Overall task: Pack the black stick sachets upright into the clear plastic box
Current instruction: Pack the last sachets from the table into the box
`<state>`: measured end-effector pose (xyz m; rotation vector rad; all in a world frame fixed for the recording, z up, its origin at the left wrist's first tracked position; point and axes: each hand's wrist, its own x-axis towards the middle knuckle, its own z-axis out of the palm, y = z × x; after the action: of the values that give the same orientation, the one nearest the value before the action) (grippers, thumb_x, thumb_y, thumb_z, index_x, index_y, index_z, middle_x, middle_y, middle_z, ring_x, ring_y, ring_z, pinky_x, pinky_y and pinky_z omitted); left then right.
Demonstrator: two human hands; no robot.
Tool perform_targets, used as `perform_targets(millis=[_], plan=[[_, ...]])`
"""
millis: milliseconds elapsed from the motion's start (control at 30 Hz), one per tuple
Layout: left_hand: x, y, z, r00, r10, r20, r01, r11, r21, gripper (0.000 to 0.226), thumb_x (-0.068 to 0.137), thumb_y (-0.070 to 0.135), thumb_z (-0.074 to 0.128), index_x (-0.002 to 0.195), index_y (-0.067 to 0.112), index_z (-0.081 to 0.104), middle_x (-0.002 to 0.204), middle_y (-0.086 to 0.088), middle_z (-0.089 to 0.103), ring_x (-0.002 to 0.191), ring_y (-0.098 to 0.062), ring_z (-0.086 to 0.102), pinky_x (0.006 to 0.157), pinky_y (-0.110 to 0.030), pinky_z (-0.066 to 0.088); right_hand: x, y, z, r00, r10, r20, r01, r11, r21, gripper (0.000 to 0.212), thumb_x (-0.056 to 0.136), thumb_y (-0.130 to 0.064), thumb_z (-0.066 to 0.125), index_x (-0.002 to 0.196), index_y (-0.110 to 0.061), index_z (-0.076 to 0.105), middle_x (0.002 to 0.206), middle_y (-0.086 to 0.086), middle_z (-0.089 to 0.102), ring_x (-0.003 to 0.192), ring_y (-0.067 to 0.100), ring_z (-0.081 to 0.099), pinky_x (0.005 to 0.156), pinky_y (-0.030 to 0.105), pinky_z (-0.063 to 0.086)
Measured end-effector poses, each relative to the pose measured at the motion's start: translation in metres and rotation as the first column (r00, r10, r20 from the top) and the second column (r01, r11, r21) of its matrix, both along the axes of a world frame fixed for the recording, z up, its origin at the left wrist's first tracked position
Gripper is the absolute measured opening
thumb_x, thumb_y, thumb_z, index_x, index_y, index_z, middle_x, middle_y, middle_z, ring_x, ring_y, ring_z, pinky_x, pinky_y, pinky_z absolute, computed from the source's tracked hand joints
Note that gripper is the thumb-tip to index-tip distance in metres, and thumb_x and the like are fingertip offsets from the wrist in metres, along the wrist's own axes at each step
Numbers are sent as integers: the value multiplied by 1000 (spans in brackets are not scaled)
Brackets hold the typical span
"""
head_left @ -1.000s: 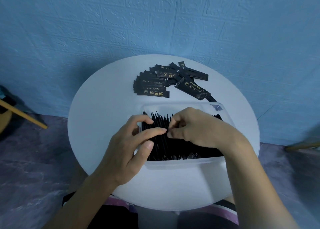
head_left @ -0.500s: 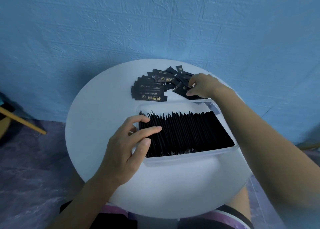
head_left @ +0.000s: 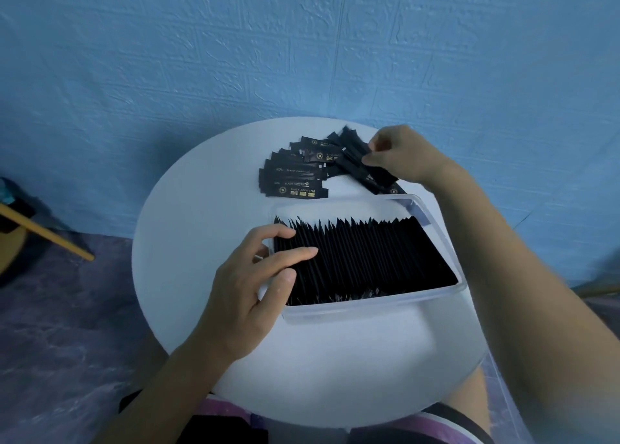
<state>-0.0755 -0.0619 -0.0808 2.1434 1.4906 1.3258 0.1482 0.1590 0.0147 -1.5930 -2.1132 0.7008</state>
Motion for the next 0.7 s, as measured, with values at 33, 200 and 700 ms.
perform_targets(millis=[33, 200, 700], plan=[[0, 0, 0, 1000, -1, 4, 1, 1000, -1, 39, 101, 31, 40, 123, 27, 72, 133, 4, 54, 74, -4, 49, 74, -16, 38, -2, -14, 9, 994, 6, -110, -4, 1000, 13, 17, 88, -20, 71, 81, -19, 56, 74, -4, 55, 70, 17, 51, 63, 28, 39], [0, -1, 2, 1000, -14, 15, 15, 1000, -13, 38, 100, 30, 41, 122, 26, 72, 134, 6, 53, 71, -6, 49, 72, -15, 38, -14, -112, 18, 950, 156, -270, -202, 967, -154, 15, 94, -17, 68, 97, -14, 54, 70, 2, 57, 56, 18, 49, 43, 27, 42], [8, -8, 10, 995, -94, 26, 96, 994, -61, 33, 95, 28, 51, 118, 27, 75, 133, 12, 56, 74, -8, 57, 74, -22, 48, -8, -181, -13, 973, 68, -219, -145, 921, -361, 19, 95, -36, 66, 110, -31, 57, 67, -8, 62, 58, 5, 59, 55, 23, 47]])
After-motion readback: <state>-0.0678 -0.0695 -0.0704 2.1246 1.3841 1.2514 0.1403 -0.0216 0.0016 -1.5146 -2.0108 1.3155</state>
